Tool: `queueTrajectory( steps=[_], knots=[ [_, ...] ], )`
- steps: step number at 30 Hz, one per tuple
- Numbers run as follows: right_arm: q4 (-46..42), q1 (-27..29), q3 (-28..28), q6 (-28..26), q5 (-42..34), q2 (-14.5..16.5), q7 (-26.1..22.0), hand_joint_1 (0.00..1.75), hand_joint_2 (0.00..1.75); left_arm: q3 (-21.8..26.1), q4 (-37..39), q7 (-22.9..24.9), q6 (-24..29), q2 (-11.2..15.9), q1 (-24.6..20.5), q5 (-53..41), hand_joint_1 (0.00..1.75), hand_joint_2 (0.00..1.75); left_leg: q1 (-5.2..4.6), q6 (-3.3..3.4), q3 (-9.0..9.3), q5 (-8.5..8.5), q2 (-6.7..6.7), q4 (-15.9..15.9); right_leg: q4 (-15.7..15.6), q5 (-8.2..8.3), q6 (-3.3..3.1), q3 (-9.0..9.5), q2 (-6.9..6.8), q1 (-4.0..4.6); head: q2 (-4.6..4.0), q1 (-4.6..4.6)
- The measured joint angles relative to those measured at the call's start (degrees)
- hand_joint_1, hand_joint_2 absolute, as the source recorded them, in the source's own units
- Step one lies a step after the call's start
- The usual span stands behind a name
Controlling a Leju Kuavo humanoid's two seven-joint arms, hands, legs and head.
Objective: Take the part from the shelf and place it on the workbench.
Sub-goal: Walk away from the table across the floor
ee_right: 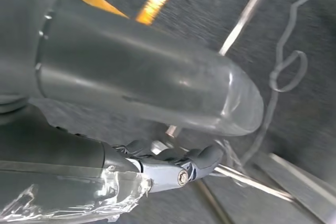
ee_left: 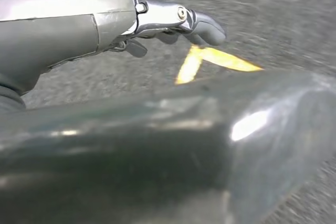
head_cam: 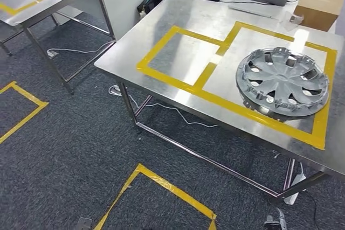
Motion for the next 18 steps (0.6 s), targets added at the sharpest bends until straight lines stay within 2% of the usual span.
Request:
queueTrajectory(
  steps=[1,2,4,5,6,7,8,9,10,11,13,14,15,16,17,18],
  knots=[
    [1.4,-0.7,-1.2,0.1,0.4,0.1,0.2,0.00,0.00,0.1,0.0,-0.1,0.1,0.0,0.0,0.1,0.00,0.00,0.34,-0.33,0.80,0.90,0.25,0.7,0.1,0.57,0.21,-0.71,-0.77,-0.07,0.00,0.00],
    [3.1,-1.5,-2.4,0.4,0.9,0.1,0.6,0.00,0.00,0.4,0.0,-0.2,0.1,0.0,0.1,0.2,0.00,0.00,0.68,-0.69,2.63,2.38,0.69,-0.7,0.2,1.08,0.50,-1.43,-1.46,-0.18,0.00,0.00],
    [6.5,-3.0,-5.0,1.0,1.6,0.1,1.4,0.00,0.00,0.8,0.0,-0.4,0.2,-0.1,0.0,0.4,0.00,0.00,1.25,-1.38,8.67,4.29,3.07,-7.9,0.9,1.78,1.26,-2.75,-2.74,-0.22,0.00,-0.07],
    [8.1,-3.6,-6.3,1.3,1.9,0.1,1.8,0.00,0.00,1.0,0.0,-0.6,0.2,-0.2,-0.2,0.5,0.00,0.00,1.23,-1.33,11.38,4.16,4.22,-11.7,1.2,2.03,1.69,-3.28,-3.43,-0.22,0.00,-0.06],
    [9.6,-4.2,-7.5,1.5,2.0,0.0,1.9,0.00,0.00,1.2,0.0,-0.7,0.2,-0.2,-0.4,0.6,0.00,0.00,1.12,-1.05,13.11,3.70,4.96,-14.5,1.7,2.35,2.13,-3.73,-4.13,-0.21,0.00,-0.10],
    [11.3,-4.9,-8.5,1.6,2.2,-0.1,2.1,0.00,0.00,1.4,0.0,-0.8,0.3,-0.2,-0.5,0.7,0.00,0.00,0.86,-0.55,13.67,3.32,4.85,-15.9,2.0,2.67,2.55,-4.15,-4.79,-0.33,0.00,-0.05],
    [13.0,-5.6,-9.4,1.7,2.4,-0.1,2.4,0.00,0.00,1.7,0.0,-0.9,0.3,-0.2,-0.4,0.8,0.00,0.00,0.55,0.12,13.32,3.04,4.32,-16.3,2.1,2.99,2.95,-4.40,-5.38,-0.56,0.00,0.03],
    [14.7,-6.3,-10.3,1.7,2.5,-0.3,2.7,0.00,0.00,1.9,0.0,-0.9,0.3,-0.2,-0.1,0.9,0.00,0.00,0.43,0.72,12.90,3.17,3.79,-16.3,2.3,2.94,3.40,-4.77,-5.29,-0.87,0.00,0.08],
    [16.3,-6.9,-11.1,1.8,2.6,-0.4,3.1,0.00,0.00,2.2,0.0,-1.0,0.3,-0.1,0.2,1.0,0.00,0.00,0.28,1.37,12.50,3.41,3.28,-16.2,3.1,2.07,3.72,-5.25,-4.22,-1.13,0.00,0.19],
    [17.8,-7.3,-11.7,1.9,2.8,-0.6,3.4,0.00,0.00,2.4,0.0,-0.9,0.3,0.0,0.4,1.1,0.00,0.00,0.18,2.03,12.12,3.70,2.76,-16.3,4.9,0.41,3.89,-6.03,-2.65,-1.27,0.00,0.27],
    [21.0,-7.8,-13.1,1.9,3.2,-1.1,4.1,0.00,0.00,2.8,0.0,-1.0,-0.1,0.0,0.3,1.2,0.00,0.00,-0.21,3.00,11.22,4.49,1.40,-16.3,11.7,-4.30,3.73,-8.46,0.84,-1.15,0.00,0.45],
    [22.4,-8.0,-13.8,1.8,3.5,-1.3,4.3,0.00,0.00,2.9,0.0,-1.0,-0.4,0.0,0.2,1.3,0.00,0.00,-0.48,3.28,10.73,4.92,0.61,-16.2,15.2,-6.07,3.45,-9.56,1.64,-0.95,0.00,0.50],
    [23.6,-8.2,-14.3,1.7,3.8,-1.6,4.6,0.00,0.00,3.1,0.0,-1.0,-0.7,0.0,0.2,1.3,0.00,0.00,-0.75,3.45,10.23,5.35,-0.19,-16.2,17.5,-6.87,3.10,-10.07,2.06,-0.70,0.00,0.54],
    [24.6,-8.5,-14.6,1.5,4.2,-1.9,5.0,0.00,0.00,3.2,0.0,-0.9,-1.0,0.0,0.3,1.3,0.00,0.00,-0.97,3.51,9.75,5.79,-0.99,-16.2,17.7,-6.55,2.66,-9.56,2.35,-0.40,0.00,0.52],
    [25.6,-8.8,-14.8,1.3,4.6,-2.1,5.3,0.00,0.00,3.4,0.0,-0.8,-1.3,0.0,0.5,1.3,0.00,0.00,-1.11,3.50,9.30,6.20,-1.74,-16.2,15.6,-5.39,2.18,-7.94,2.70,-0.09,0.00,0.51],
    [26.5,-9.1,-15.0,1.2,5.1,-2.4,5.7,0.00,0.00,3.6,0.0,-0.8,-1.4,0.0,0.6,1.3,0.00,0.00,-1.19,3.44,8.89,6.59,-2.50,-16.2,11.9,-3.89,1.69,-5.40,3.53,0.16,0.00,0.52]
  ],
)
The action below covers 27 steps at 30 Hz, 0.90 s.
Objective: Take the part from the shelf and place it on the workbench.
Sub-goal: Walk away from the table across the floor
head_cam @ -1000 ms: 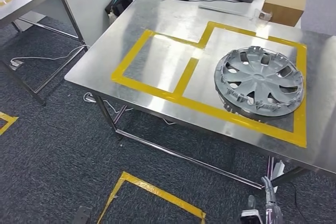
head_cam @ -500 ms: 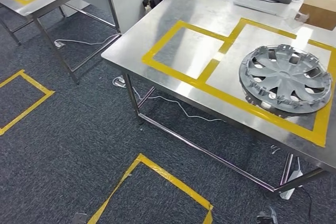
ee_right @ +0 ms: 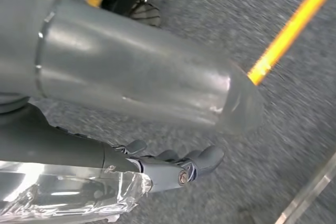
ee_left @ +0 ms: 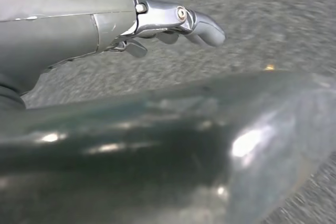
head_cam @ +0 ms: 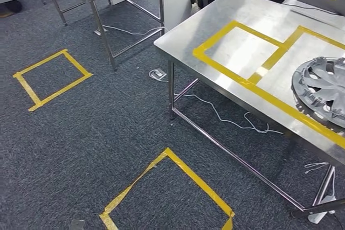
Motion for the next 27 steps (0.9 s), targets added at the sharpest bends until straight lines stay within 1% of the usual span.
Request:
queueTrajectory(
  steps=[1,2,3,4,5,6,7,8,9,10,11,12,13,14,15,16,17,18,19,21,22,25,26,27],
  knots=[
    [0.9,-0.4,-0.2,-0.1,0.4,-0.3,0.3,0.00,0.00,0.1,0.0,0.1,-0.1,0.0,0.1,0.0,0.00,0.00,-0.08,-0.14,-0.40,0.36,-0.69,0.0,-4.2,0.93,-0.44,2.81,1.34,0.12,0.00,-0.02],
    [1.8,-0.7,-0.4,-0.3,0.7,-0.5,0.6,0.00,0.00,0.3,0.0,0.1,0.0,0.0,0.1,0.0,0.00,0.00,-0.12,-0.29,-0.70,0.69,-1.31,0.1,-7.5,1.58,-0.61,4.98,2.48,0.16,0.00,-0.04],
    [2.7,-0.9,-0.7,-0.4,1.2,-0.7,0.8,0.00,0.00,0.4,0.0,0.2,0.0,0.1,0.1,0.1,0.00,0.00,-0.14,-0.47,-0.93,1.02,-1.91,0.1,-9.6,1.76,-0.68,6.27,3.28,0.16,0.00,-0.03],
    [3.5,-1.1,-0.8,-0.5,1.6,-0.8,1.0,0.00,0.00,0.7,0.0,0.4,0.2,0.1,0.1,0.2,0.00,0.00,-0.12,-0.72,-1.16,1.34,-2.48,0.1,-10.4,1.64,-0.67,6.72,3.42,0.19,0.00,-0.06],
    [4.3,-1.3,-0.9,-0.6,2.2,-0.9,1.2,0.00,0.00,1.0,0.0,0.7,0.4,0.1,0.2,0.4,0.00,0.00,-0.09,-0.99,-1.32,1.66,-3.10,0.1,-10.5,1.91,-0.67,6.63,2.86,0.22,0.00,-0.07],
    [5.0,-1.5,-1.0,-0.6,2.6,-1.1,1.4,0.00,0.00,1.3,0.0,0.8,0.6,0.2,0.4,0.6,0.00,0.00,-0.05,-1.21,-1.52,1.72,-3.28,0.2,-10.7,2.08,-0.87,6.59,2.15,0.15,0.00,-0.04],
    [5.5,-1.7,-1.0,-0.7,3.0,-1.2,1.5,0.00,0.00,1.6,0.0,0.9,0.9,0.2,0.5,0.8,0.00,0.00,-0.08,-1.48,-1.96,1.19,-2.58,0.8,-10.9,2.31,-1.13,6.59,1.47,0.07,0.00,-0.17],
    [6.0,-1.8,-1.0,-0.7,3.4,-1.3,1.6,0.00,0.00,1.8,0.0,0.9,1.1,0.2,0.6,0.8,0.00,0.00,-0.11,-1.75,-2.78,-0.04,-1.41,2.4,-11.1,2.54,-1.40,6.53,0.72,-0.04,0.00,-0.29],
    [6.4,-1.9,-1.0,-0.7,3.6,-1.5,1.7,0.00,0.00,1.9,0.0,0.9,1.3,0.2,0.5,0.8,0.00,0.00,-0.07,-2.03,-4.06,-1.91,0.13,5.2,-11.2,2.69,-1.59,6.45,-0.09,-0.12,0.00,-0.40],
    [6.8,-1.9,-1.0,-0.7,3.8,-1.6,1.8,0.00,0.00,2.0,0.0,0.9,1.4,0.1,0.5,0.8,0.00,0.00,-0.01,-2.38,-5.75,-4.04,1.43,8.9,-11.2,2.75,-1.69,6.31,-0.91,-0.10,0.00,-0.54],
    [7.1,-1.9,-1.0,-0.7,3.9,-1.8,2.0,0.00,0.00,2.0,0.0,0.9,1.6,0.1,0.4,0.7,0.00,0.00,0.16,-2.70,-7.44,-5.77,2.10,12.8,-11.2,2.77,-1.73,6.18,-1.82,-0.09,0.00,-0.56],
    [7.5,-1.9,-1.0,-0.7,4.1,-1.9,2.2,0.00,0.00,2.1,0.0,0.9,1.7,0.0,0.4,0.7,0.00,0.00,0.36,-2.96,-8.57,-6.63,2.48,15.7,-11.2,2.77,-1.72,6.08,-2.75,-0.09,0.00,-0.54],
    [7.8,-1.9,-1.0,-0.7,4.3,-2.0,2.5,0.00,0.00,2.2,0.0,0.9,1.9,0.0,0.5,0.6,0.00,0.00,0.57,-3.17,-8.77,-6.40,2.70,16.7,-11.2,2.76,-1.71,6.01,-3.63,-0.10,0.00,-0.56],
    [8.0,-2.0,-1.0,-0.7,4.5,-2.1,2.8,0.00,0.00,2.2,0.0,0.9,2.0,0.0,0.6,0.5,0.00,0.00,0.76,-3.30,-7.88,-5.20,2.95,15.6,-11.2,2.74,-1.67,6.01,-4.43,-0.12,0.00,-0.55],
    [8.2,-2.1,-1.0,-0.7,4.8,-2.2,3.1,0.00,0.00,2.3,0.0,0.9,2.0,0.0,0.7,0.4,0.00,0.00,0.89,-3.36,-6.02,-3.42,3.49,12.6,-11.2,2.68,-1.57,6.07,-5.16,-0.14,0.00,-0.56],
    [8.4,-2.2,-1.0,-0.7,5.0,-2.3,3.4,0.00,0.00,2.3,0.0,0.9,2.1,0.0,0.7,0.2,0.00,0.00,0.91,-3.35,-3.68,-1.78,4.86,8.7,-11.2,2.57,-1.39,6.14,-5.82,-0.06,0.00,-0.57],
    [8.6,-2.3,-1.0,-0.7,5.3,-2.4,3.7,0.00,0.00,2.3,0.0,0.9,2.0,-0.1,0.6,0.0,0.00,0.00,0.71,-3.23,-1.63,-0.64,6.38,5.3,-11.1,2.40,-1.12,6.08,-6.43,0.06,0.00,-0.58],
    [8.8,-2.3,-1.0,-0.7,5.5,-2.5,3.9,0.00,0.00,2.3,0.0,0.9,2.0,-0.2,0.6,-0.1,0.00,0.00,0.56,-2.94,-0.21,-0.19,7.63,2.8,-11.0,2.23,-0.82,6.14,-7.07,0.26,0.00,-0.55],
    [9.0,-2.3,-1.0,-0.7,5.7,-2.6,4.0,0.00,0.00,2.3,0.0,0.9,2.0,-0.2,0.5,-0.3,0.00,0.00,0.37,-2.51,0.49,-0.29,8.30,1.4,-10.9,2.08,-0.53,6.23,-7.75,0.44,0.00,-0.56],
    [9.3,-2.5,-1.0,-0.8,5.9,-2.7,4.2,0.00,0.00,2.3,0.0,0.9,2.0,-0.3,0.5,-0.4,0.00,0.00,0.28,-1.60,0.43,-0.71,7.30,0.6,-10.8,1.90,-0.08,6.60,-9.07,0.60,0.00,-0.45],
    [9.3,-2.6,-1.0,-0.8,5.9,-2.7,4.2,0.00,0.00,2.3,0.0,0.9,2.0,-0.3,0.5,-0.4,0.00,0.00,0.26,-1.35,0.35,-0.78,6.84,0.5,-10.8,1.85,0.05,6.70,-9.48,0.59,0.00,-0.46],
    [9.3,-2.7,-1.0,-0.8,5.9,-2.7,4.2,0.00,0.00,2.3,0.0,0.9,2.0,-0.3,0.6,-0.4,0.00,0.00,0.31,-1.16,0.32,-0.70,6.49,0.4,-10.8,1.74,0.22,6.77,-9.79,0.57,0.00,-0.48],
    [9.3,-2.7,-1.0,-0.8,5.9,-2.7,4.2,0.00,0.00,2.3,0.0,0.9,2.0,-0.3,0.7,-0.4,0.00,0.00,0.41,-0.94,0.34,-0.64,6.11,0.3,-9.7,0.96,0.40,6.26,-8.25,0.45,0.00,-0.35],
    [9.5,-2.7,-1.0,-0.8,6.1,-2.8,4.2,0.00,0.00,2.3,0.0,1.0,2.1,-0.3,0.6,-0.5,0.00,0.00,0.47,-0.57,0.31,-0.54,5.01,0.3,-5.0,-1.17,0.61,3.98,-6.14,0.31,0.00,-0.16]
  ],
)
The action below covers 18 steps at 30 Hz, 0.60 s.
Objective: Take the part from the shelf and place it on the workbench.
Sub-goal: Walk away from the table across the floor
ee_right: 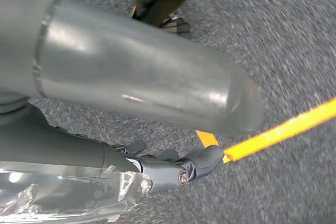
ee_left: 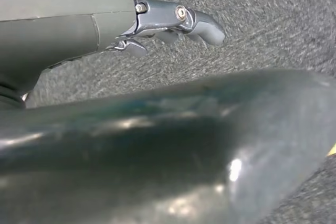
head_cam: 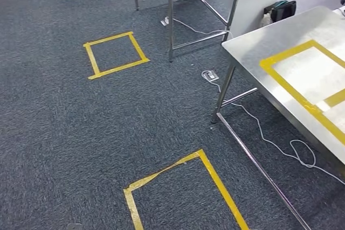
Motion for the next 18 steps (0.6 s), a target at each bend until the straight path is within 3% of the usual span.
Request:
queueTrajectory(
  steps=[2,3,4,6,8,10,11,13,14,15,17,18],
  knots=[
    [0.4,0.1,0.0,-0.3,0.4,-0.1,0.2,0.00,0.00,0.0,0.0,0.4,0.0,0.0,0.0,-0.2,0.00,0.00,0.08,0.67,-0.06,0.22,-2.73,0.0,8.8,-3.24,0.33,-4.56,4.30,-0.26,0.00,0.43],
    [0.6,0.1,0.0,-0.4,0.7,-0.2,0.4,0.00,0.00,0.0,0.0,0.7,-0.2,0.0,-0.1,-0.3,0.00,0.00,0.05,0.76,-0.08,0.30,-4.09,0.0,10.7,-3.11,0.31,-5.71,4.96,-0.31,0.00,0.48],
    [0.7,0.1,0.0,-0.5,0.9,-0.3,0.6,0.00,0.00,0.0,0.0,1.0,-0.4,-0.1,0.0,-0.5,0.00,0.00,0.07,0.69,-0.03,0.36,-4.90,0.0,7.6,-1.00,0.25,-4.51,5.27,-0.39,0.00,0.49],
    [0.8,0.0,0.0,-0.6,1.1,-0.4,1.0,0.00,0.00,0.0,0.0,1.5,-0.9,-0.1,0.0,-1.0,0.00,0.00,0.03,0.36,-0.16,0.50,-6.45,0.2,-0.4,2.69,0.28,-1.06,8.11,-0.96,0.00,0.49],
    [1.0,0.0,0.0,-0.5,1.0,-0.6,1.4,0.00,0.00,-0.1,0.0,1.7,-1.0,-0.3,-0.2,-2.1,0.00,0.00,0.02,-0.23,-0.71,0.82,-7.81,0.4,-4.4,3.63,0.22,0.71,10.64,-1.36,0.00,0.46],
    [1.2,0.0,0.0,-0.2,0.9,-0.8,1.5,0.00,0.00,-0.3,0.0,1.8,-0.7,-0.7,-0.1,-3.1,0.00,0.00,0.21,-0.98,-1.35,1.29,-9.03,0.4,-4.5,3.68,-0.31,0.84,10.01,-1.25,0.00,0.46],
    [1.2,0.1,0.0,0.0,0.9,-0.9,1.6,0.00,0.00,-0.4,0.0,1.8,-0.5,-1.0,0.0,-3.6,0.00,0.00,0.21,-1.28,-1.64,1.18,-8.47,0.6,-4.7,3.87,-0.67,0.89,9.31,-1.23,0.00,0.48],
    [1.2,0.2,-0.2,0.3,0.7,-1.3,1.7,0.00,0.00,-0.8,0.0,1.8,0.0,-1.5,-0.1,-4.5,0.00,0.00,0.10,-1.76,-3.18,-0.88,-5.40,3.5,-5.1,4.25,-1.34,0.92,7.64,-1.25,0.01,0.08],
    [1.2,0.4,-0.3,0.5,0.5,-1.5,1.8,0.00,0.00,-1.0,0.0,1.8,0.3,-1.8,-0.2,-5.0,0.00,0.00,0.08,-1.96,-4.68,-2.79,-3.57,6.8,-5.1,4.31,-1.53,0.94,6.70,-1.17,0.01,-0.13],
    [1.2,0.6,-0.5,0.6,0.4,-1.7,1.9,0.00,0.00,-1.3,0.0,1.8,0.5,-2.1,-0.4,-5.4,0.00,0.00,0.18,-2.17,-6.51,-4.77,-2.67,10.8,-5.2,4.31,-1.65,0.91,5.67,-1.08,0.01,-0.28],
    [1.2,0.8,-0.9,0.9,0.4,-2.1,2.2,0.00,0.00,-1.8,0.0,1.8,0.9,-2.6,-0.5,-6.0,0.00,0.00,0.43,-2.47,-8.94,-6.64,-2.26,16.4,-5.2,4.24,-1.74,0.86,3.69,-1.01,0.00,-0.30],
    [1.2,0.8,-1.1,1.0,0.4,-2.2,2.3,0.00,0.00,-1.9,0.0,1.8,1.0,-2.8,-0.5,-6.1,0.00,0.00,0.53,-2.56,-8.74,-6.05,-2.18,16.3,-5.2,4.19,-1.73,0.87,2.87,-1.02,0.00,-0.30]
  ],
)
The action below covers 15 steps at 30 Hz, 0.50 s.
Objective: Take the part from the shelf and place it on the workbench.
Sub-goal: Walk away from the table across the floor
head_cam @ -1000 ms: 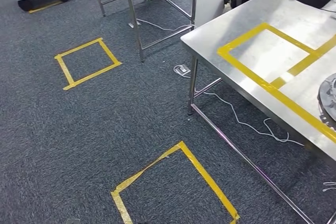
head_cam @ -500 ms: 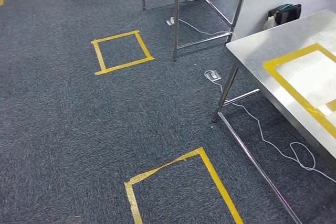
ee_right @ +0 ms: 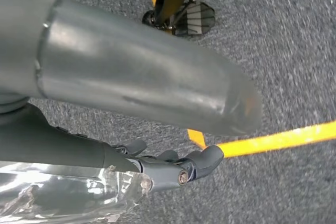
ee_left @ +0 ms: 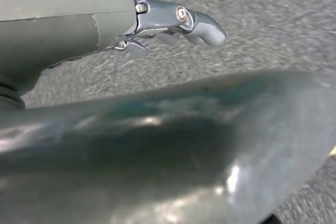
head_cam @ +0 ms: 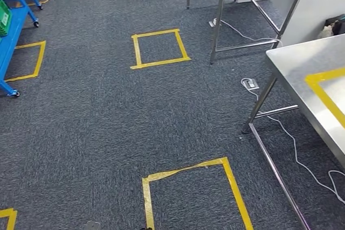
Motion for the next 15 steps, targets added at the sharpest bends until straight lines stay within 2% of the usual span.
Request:
queueTrajectory(
  steps=[1,2,3,4,5,6,7,8,10,12,13,14,15],
  knots=[
    [0.0,0.0,-0.1,0.1,0.1,0.0,0.1,0.00,0.00,-0.1,0.0,0.0,0.1,-0.1,0.1,-0.1,0.00,0.00,0.08,-0.04,1.36,1.48,0.30,-2.3,0.0,-0.05,0.07,0.05,-0.73,-0.02,0.00,-0.02],
    [0.0,0.0,-0.2,0.1,0.2,-0.1,0.1,0.00,0.00,-0.1,0.0,0.0,0.3,-0.2,0.1,-0.1,0.00,0.00,0.11,-0.01,3.55,3.32,1.26,-6.0,0.0,-0.14,0.21,0.17,-1.41,-0.04,0.00,-0.03],
    [0.0,0.0,-0.3,0.2,0.3,-0.1,0.1,0.00,0.00,-0.2,0.0,0.1,0.4,-0.4,0.0,-0.2,0.00,0.00,0.00,0.00,5.82,4.72,2.83,-10.0,0.1,-0.32,0.48,0.26,-2.03,0.11,0.00,-0.04],
    [0.0,0.0,-0.4,0.2,0.5,-0.1,0.2,0.00,0.00,-0.2,0.0,0.1,0.6,-0.5,-0.2,-0.3,0.00,0.00,-0.12,0.25,7.55,5.60,4.05,-13.1,0.2,-0.50,0.80,0.27,-2.62,0.27,0.00,-0.03],
    [0.0,0.0,-0.4,0.2,0.6,-0.2,0.1,0.00,0.00,-0.3,0.0,0.1,0.7,-0.6,-0.3,-0.4,0.00,0.00,-0.27,0.55,8.53,5.86,4.91,-14.9,0.2,-0.68,1.15,0.38,-3.18,0.42,0.00,0.01],
    [0.0,-0.1,-0.4,0.3,0.7,-0.3,0.1,0.00,0.00,-0.3,0.0,0.1,0.8,-0.7,-0.3,-0.4,0.00,0.00,-0.46,0.89,8.71,5.72,4.92,-15.5,0.2,-0.80,1.50,0.55,-3.78,0.54,0.00,0.07],
    [0.0,-0.2,-0.5,0.3,0.8,-0.3,0.1,0.00,0.00,-0.3,0.0,0.0,0.9,-0.7,-0.3,-0.4,0.00,0.00,-0.50,1.41,8.62,5.76,4.14,-15.6,0.1,-0.86,1.81,0.82,-4.39,0.49,0.00,0.11],
    [0.0,-0.3,-0.5,0.3,0.9,-0.3,0.1,0.00,0.00,-0.3,0.0,0.0,1.1,-0.7,-0.3,-0.5,0.00,0.00,-0.48,1.77,8.61,5.86,3.51,-15.8,0.1,-1.07,2.18,1.05,-4.40,0.35,0.00,0.14],
    [-0.1,-0.6,-0.5,0.4,1.1,-0.4,0.0,0.00,0.00,-0.4,0.0,0.0,1.3,-0.8,-0.2,-0.7,0.00,0.00,-0.29,2.53,8.63,6.17,2.26,-16.0,2.7,-2.97,2.74,0.06,-2.24,0.14,0.00,0.34],
    [-0.1,-0.4,-0.6,0.5,1.3,-0.4,0.0,0.00,0.00,-0.5,0.0,-0.1,1.4,-0.9,-0.3,-0.8,0.00,0.00,-0.24,3.01,8.55,6.34,0.91,-16.0,10.0,-6.57,2.95,-3.34,0.79,0.06,0.00,0.62],
    [-0.1,-0.3,-0.7,0.5,1.4,-0.4,0.0,0.00,0.00,-0.5,0.0,-0.1,1.5,-0.9,-0.4,-0.8,0.00,0.00,-0.29,3.15,8.50,6.39,0.11,-16.0,13.9,-7.98,2.96,-5.33,1.47,0.06,0.00,0.70],
    [-0.1,-0.2,-0.8,0.5,1.7,-0.4,0.0,0.00,0.00,-0.5,0.0,-0.2,1.6,-1.0,-0.3,-0.7,0.00,0.00,-0.33,3.19,8.49,6.41,-0.69,-16.0,16.3,-8.43,2.94,-6.74,1.82,0.06,0.00,0.75],
    [-0.1,-0.1,-0.8,0.5,2.0,-0.5,0.1,0.00,0.00,-0.5,0.0,-0.2,1.6,-1.0,-0.3,-0.6,0.00,0.00,-0.35,3.19,8.50,6.42,-1.50,-16.0,16.7,-7.78,2.88,-7.26,1.99,0.06,0.00,0.80]
  ],
)
